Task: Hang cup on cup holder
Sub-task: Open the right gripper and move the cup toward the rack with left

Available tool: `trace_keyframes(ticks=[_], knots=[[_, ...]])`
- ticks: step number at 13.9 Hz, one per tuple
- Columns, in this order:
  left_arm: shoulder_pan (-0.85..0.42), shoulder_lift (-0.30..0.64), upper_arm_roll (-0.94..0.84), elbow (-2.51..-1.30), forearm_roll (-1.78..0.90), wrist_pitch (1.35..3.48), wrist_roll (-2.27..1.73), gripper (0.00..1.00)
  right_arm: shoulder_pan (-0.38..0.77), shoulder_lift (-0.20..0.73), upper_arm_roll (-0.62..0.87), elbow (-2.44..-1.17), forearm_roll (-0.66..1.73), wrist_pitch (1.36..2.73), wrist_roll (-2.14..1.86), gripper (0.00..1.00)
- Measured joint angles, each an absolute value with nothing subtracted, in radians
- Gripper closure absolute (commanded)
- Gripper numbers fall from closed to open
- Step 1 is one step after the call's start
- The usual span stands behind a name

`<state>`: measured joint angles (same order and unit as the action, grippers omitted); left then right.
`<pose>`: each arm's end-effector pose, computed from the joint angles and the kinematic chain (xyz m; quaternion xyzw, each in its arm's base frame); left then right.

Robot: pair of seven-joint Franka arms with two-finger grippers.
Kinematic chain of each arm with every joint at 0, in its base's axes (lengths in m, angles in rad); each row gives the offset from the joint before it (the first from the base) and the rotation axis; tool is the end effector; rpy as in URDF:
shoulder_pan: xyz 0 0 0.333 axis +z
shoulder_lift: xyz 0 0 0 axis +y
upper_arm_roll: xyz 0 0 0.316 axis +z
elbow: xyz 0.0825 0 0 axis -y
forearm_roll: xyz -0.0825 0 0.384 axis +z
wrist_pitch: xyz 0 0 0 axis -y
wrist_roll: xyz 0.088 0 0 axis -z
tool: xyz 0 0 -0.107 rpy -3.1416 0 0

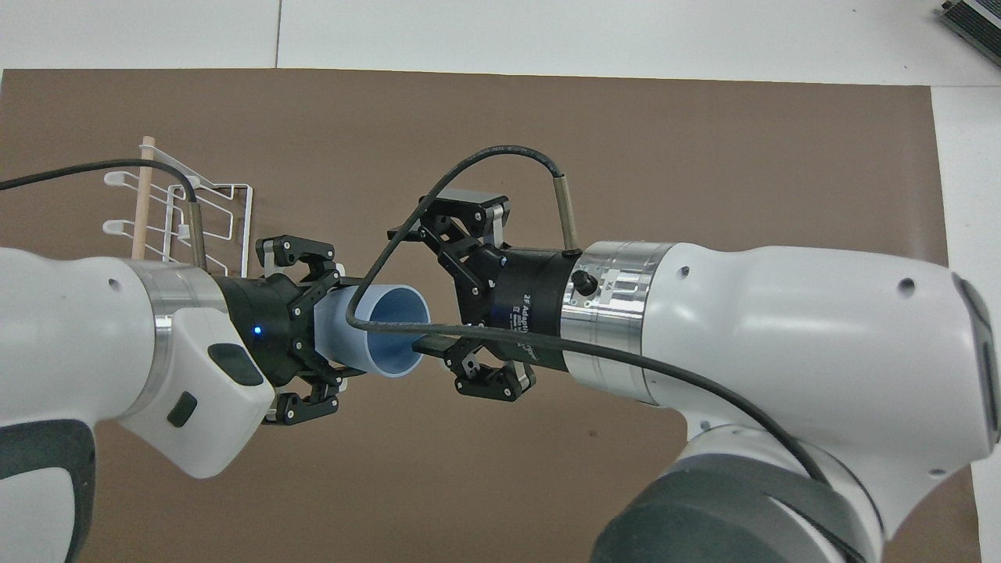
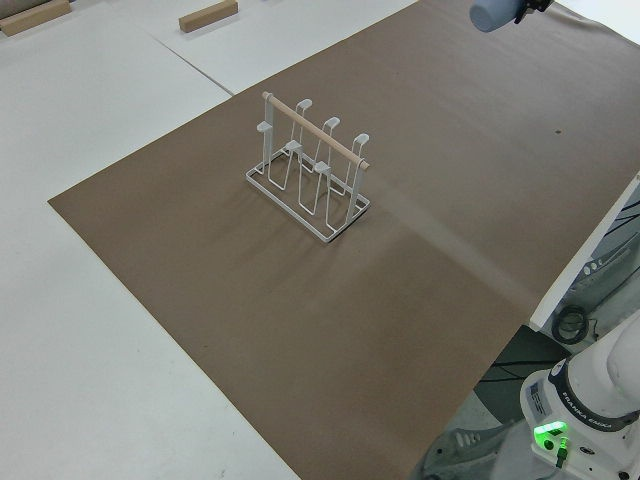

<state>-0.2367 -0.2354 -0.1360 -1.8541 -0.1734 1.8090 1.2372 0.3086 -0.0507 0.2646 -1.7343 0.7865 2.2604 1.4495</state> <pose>0.4590 -0.2031 0.6347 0.6975 -0.7069 0.1145 0.0241 0.4840 0.3396 0.6563 -0.7412 0.5111 0.1543 0.4069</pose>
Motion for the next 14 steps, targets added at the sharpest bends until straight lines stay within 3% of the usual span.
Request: trace_keyframes(ticks=[9,12,14], knots=[[-0.172,-0.224,-0.131,-1.829,0.246,1.7,1.062,1.0,0.308,-0.051,0.262,-1.721,0.786,2.261,1.38,0.0],[-0.139,-0.174,-0.13,-1.82,0.346,1.695,1.06,1.0,0.307,-0.046,0.256,-1.721,0.786,2.268,1.271,0.0],[-0.141,-0.094,-0.142,-1.744,0.426,1.651,1.06,1.0,0.304,-0.038,0.253,-1.721,0.786,2.306,1.157,0.0]])
